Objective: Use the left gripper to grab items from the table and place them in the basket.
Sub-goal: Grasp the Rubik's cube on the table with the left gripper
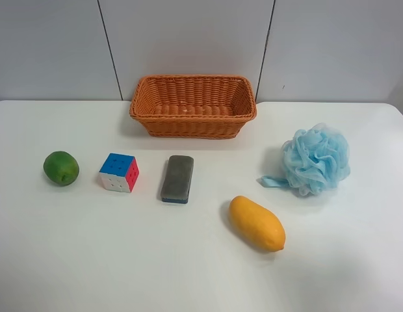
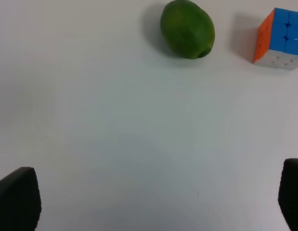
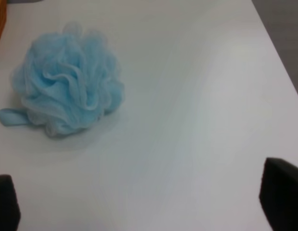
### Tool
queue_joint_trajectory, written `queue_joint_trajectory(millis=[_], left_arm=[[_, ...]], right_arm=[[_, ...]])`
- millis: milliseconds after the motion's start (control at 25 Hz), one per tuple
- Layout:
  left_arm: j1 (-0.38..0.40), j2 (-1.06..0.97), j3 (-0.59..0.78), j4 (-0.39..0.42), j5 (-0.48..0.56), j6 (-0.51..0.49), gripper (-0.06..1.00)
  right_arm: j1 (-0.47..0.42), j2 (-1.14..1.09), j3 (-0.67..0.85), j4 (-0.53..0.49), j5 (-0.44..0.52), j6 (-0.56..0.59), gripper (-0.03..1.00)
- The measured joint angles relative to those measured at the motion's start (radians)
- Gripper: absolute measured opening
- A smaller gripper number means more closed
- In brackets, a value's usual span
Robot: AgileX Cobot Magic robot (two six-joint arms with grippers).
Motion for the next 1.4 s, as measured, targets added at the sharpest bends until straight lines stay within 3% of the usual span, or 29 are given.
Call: queue_joint_trajectory(millis=[120, 320, 680, 880, 1400], left_arm=[[-0.039, 0.191, -0.075, -0.008, -0.011, -0.012, 0.99], [-0.176, 0.433, -0.162, 0.007, -0.054, -0.101, 0.99], [-0.372, 0.688, -0.199, 0.010, -0.211, -0.220, 0.99], [-0.413, 0.784, -0.199, -0.008, -0.294, -0.229, 0.99], [-0.417, 0.969, -0.200, -0.037, -0.425, -0.225, 0.99]], right_arm=[[0.000, 0.000, 0.000, 0.000, 0.000, 0.000, 0.99], [0.000, 0.000, 0.000, 0.000, 0.000, 0.000, 0.99], [0.000, 0.000, 0.000, 0.000, 0.000, 0.000, 0.99], [0.000, 0.000, 0.000, 0.000, 0.000, 0.000, 0.99], [0.000, 0.000, 0.000, 0.000, 0.000, 0.000, 0.99]])
